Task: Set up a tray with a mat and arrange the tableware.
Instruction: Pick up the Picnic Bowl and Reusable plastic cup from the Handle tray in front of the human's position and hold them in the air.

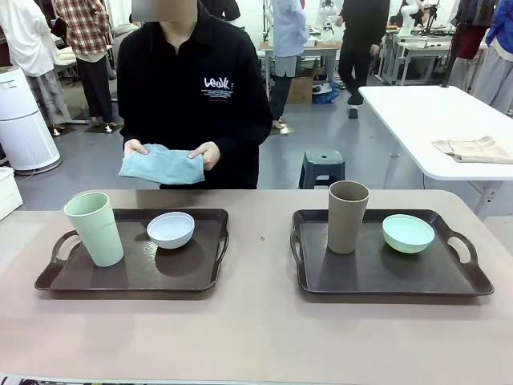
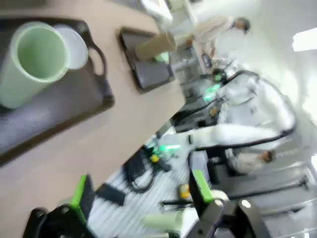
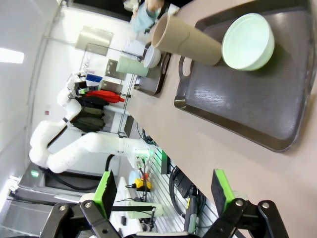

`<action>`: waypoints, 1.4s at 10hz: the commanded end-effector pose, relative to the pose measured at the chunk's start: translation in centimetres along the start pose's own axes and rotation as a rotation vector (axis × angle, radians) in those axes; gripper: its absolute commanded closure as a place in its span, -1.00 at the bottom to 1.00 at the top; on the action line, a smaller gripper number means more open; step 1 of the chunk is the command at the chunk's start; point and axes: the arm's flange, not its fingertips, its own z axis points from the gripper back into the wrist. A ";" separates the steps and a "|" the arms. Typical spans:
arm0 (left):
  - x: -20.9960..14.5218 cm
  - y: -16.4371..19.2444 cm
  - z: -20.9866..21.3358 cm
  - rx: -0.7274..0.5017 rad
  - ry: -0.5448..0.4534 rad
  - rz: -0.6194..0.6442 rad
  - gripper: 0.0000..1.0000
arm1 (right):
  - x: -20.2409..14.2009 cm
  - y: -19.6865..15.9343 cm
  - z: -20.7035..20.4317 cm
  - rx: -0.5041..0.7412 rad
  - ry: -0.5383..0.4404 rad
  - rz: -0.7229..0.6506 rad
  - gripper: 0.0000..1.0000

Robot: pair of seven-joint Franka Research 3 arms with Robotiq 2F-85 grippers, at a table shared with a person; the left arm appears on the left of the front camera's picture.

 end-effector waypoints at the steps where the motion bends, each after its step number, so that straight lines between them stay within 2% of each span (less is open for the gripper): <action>1: 1.9 -3.8 2.7 0.149 0.005 -0.437 -1.00 | 1.4 7.8 -3.0 -0.119 0.078 0.178 -1.00; 3: 3.6 -8.7 5.3 0.202 0.029 -0.685 -1.00 | 2.9 16.8 -7.7 -0.228 0.161 0.326 -1.00; 4: 4.8 -9.8 6.4 0.239 0.095 -0.755 -1.00 | 3.7 22.5 -11.5 -0.296 0.233 0.445 -1.00; 5: 6.0 -10.6 7.0 0.258 0.118 -0.746 -1.00 | 4.4 26.0 -14.3 -0.297 0.286 0.535 -1.00; 6: 4.2 -10.7 5.8 0.207 0.102 -0.633 -1.00 | 4.5 28.7 -16.8 -0.216 0.383 0.594 -1.00; 7: 4.2 -10.7 5.8 0.207 0.102 -0.633 -1.00 | 2.7 24.7 -11.7 -0.267 0.270 0.475 -1.00; 12: 4.2 -10.7 5.8 0.207 0.102 -0.633 -1.00 | 2.5 24.7 -11.3 -0.272 0.278 0.469 -1.00; 13: 4.3 -10.4 5.7 0.202 0.117 -0.645 -1.00 | 6.2 27.2 -16.7 -0.326 0.219 0.395 -1.00; 14: 7.7 -9.2 5.0 0.270 0.145 -0.696 -1.00 | 9.7 30.4 -22.7 -0.386 0.229 0.373 -1.00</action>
